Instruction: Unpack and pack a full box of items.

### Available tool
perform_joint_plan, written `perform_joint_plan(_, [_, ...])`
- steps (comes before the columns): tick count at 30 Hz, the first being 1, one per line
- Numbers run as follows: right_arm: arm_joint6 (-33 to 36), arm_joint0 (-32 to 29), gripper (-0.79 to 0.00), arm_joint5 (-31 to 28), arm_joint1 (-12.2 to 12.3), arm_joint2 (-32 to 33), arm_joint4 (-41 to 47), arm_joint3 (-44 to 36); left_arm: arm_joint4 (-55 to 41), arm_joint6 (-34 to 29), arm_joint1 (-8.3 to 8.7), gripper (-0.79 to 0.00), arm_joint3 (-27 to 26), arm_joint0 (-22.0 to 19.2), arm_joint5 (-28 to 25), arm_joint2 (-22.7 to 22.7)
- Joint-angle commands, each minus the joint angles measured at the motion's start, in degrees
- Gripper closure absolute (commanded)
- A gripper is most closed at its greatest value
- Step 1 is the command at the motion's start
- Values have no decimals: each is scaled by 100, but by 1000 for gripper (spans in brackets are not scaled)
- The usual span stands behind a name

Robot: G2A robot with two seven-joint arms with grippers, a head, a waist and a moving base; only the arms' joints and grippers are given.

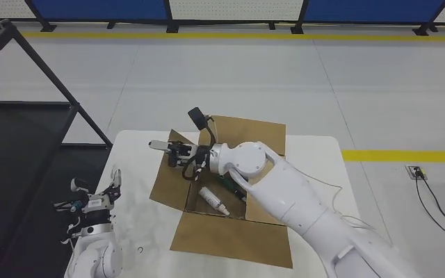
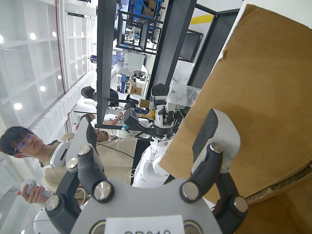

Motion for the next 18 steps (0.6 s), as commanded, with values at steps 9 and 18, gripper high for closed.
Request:
perform_joint_plan(9, [84, 227, -785, -140, -587, -268, 50, 973, -22, -2, 2, -785, -29, 81, -30, -40])
perform_joint_plan(18, [309, 428, -785, 137, -1072, -593, -410, 1681, -22, -2, 2, -785, -29, 81, -30, -40])
